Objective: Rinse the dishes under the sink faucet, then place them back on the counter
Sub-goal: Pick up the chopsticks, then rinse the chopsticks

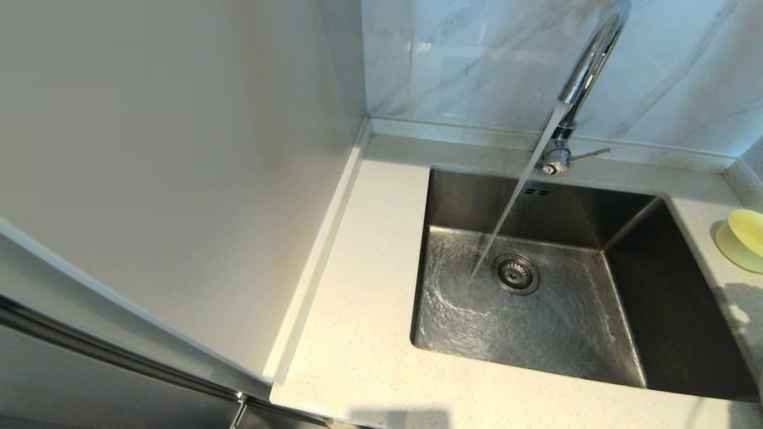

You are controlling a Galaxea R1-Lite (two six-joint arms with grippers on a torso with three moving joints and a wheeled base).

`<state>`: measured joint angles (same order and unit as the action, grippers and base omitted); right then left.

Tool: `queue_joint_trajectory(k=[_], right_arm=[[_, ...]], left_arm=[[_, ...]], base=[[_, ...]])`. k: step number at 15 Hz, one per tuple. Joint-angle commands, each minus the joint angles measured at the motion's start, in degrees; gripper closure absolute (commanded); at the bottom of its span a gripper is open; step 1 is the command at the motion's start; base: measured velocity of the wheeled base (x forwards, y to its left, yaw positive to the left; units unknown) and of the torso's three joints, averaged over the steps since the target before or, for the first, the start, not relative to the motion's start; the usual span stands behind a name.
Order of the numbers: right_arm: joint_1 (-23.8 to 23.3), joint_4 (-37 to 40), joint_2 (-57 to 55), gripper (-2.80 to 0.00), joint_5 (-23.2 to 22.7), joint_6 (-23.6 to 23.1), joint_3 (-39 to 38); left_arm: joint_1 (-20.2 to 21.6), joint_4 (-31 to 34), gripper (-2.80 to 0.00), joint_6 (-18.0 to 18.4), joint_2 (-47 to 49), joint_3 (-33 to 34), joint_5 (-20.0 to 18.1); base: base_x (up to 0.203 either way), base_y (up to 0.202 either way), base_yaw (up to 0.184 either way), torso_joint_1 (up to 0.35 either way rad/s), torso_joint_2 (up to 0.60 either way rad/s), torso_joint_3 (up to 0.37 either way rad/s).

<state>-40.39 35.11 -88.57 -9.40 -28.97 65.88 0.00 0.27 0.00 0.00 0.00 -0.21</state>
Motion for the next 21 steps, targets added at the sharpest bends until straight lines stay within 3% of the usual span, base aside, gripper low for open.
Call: queue_joint_trajectory(k=[1,6,11,16,21], right_arm=[[6.17,-1.3,4.07,0.0,0.01,-0.32,-0.18],[28.03,-10.07,9.9,0.0,2.88,0.69,-5.01],[46.28,-21.79,10.52,0.0,12.9,5.23,-8.97],[54.32,-32.76,3.26,0.0,22.93,5.81,-8.42],[56.93,-34.8,-2.69,0.0,26.12,6.36,-1.7]], left_arm=[[0.0,0.0,0.0,0.0,0.0,0.0,0.01],[0.0,0.0,0.0,0.0,0.0,0.0,-0.02],[0.0,0.0,0.0,0.0,0.0,0.0,0.03],[0.0,0.0,0.0,0.0,0.0,0.0,0.03],[0.0,0.0,0.0,0.0,0.0,0.0,-0.05]], base=[[0.0,0.0,0.0,0.0,0.0,0.0],[0.0,0.0,0.0,0.0,0.0,0.0],[0.0,0.0,0.0,0.0,0.0,0.0],[0.0,0.0,0.0,0.0,0.0,0.0],[0.0,0.0,0.0,0.0,0.0,0.0]])
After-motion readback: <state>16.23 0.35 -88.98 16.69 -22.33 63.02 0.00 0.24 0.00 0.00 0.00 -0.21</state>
